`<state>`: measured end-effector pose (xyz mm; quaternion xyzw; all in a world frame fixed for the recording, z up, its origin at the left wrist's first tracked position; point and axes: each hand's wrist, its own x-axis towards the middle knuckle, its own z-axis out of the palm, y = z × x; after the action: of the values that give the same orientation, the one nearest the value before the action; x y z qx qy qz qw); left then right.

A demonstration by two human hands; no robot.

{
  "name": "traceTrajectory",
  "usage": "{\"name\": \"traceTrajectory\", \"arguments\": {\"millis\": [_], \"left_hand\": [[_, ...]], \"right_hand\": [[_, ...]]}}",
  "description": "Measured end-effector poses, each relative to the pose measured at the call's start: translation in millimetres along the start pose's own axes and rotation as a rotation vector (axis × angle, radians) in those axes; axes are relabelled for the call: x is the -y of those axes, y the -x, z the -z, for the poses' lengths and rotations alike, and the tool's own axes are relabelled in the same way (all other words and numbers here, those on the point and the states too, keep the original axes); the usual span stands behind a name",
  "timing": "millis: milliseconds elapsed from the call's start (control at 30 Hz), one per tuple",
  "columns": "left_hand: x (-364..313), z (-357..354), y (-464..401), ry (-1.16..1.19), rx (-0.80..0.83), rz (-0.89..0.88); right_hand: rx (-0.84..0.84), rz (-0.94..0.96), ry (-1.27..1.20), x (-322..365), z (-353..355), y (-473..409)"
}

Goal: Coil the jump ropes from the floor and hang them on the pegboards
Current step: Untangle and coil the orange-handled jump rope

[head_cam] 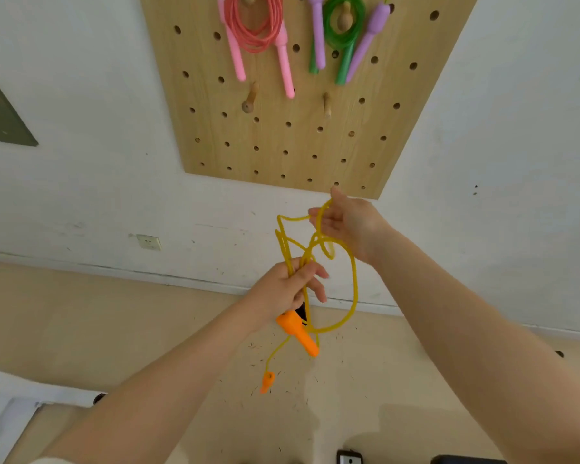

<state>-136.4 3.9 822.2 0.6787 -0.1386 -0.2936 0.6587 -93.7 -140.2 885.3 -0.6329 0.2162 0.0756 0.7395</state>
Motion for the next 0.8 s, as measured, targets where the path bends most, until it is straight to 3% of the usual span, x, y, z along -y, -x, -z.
{"name": "traceTrajectory", "arguments": {"millis": [67, 200, 333, 400, 533, 633, 700, 800], "left_hand": [[0.2, 5.4, -0.5, 0.001, -0.054, -0.015], [1.5, 8.3, 2.7, -0.041, -0.071, 0.037], [7.0, 15.7, 6.1, -0.090, -0.071, 0.073], [8.5, 21.2, 6.6, -0.127, -0.035, 0.060], [8.3, 29.0, 7.5, -0.037, -0.116, 0.014], [12.8, 43.9, 6.1, 0.137, -0.259, 0.036], [16.8, 49.0, 2.2, 0.143, -0.304, 0.113], [24.4, 50.4, -8.3, 0.098, -0.410, 0.335]], "right_hand": [[0.046, 0.070, 0.390, -14.4, 8.0, 5.8], [0.271, 0.049, 0.302, -33.0, 19.4, 18.8], [0.481, 0.132, 0.609, -40.9, 23.8, 20.4], [0.473, 0.163, 0.667, -47.1, 21.8, 20.2], [0.385, 0.048, 0.448, -43.0, 27.0, 17.9], [0.358, -0.016, -0.024, -33.4, 38.2, 16.2], [0.345, -0.067, -0.200, -34.2, 38.0, 16.1], [0.108, -0.079, -0.058, -31.8, 27.1, 10.9]]}}
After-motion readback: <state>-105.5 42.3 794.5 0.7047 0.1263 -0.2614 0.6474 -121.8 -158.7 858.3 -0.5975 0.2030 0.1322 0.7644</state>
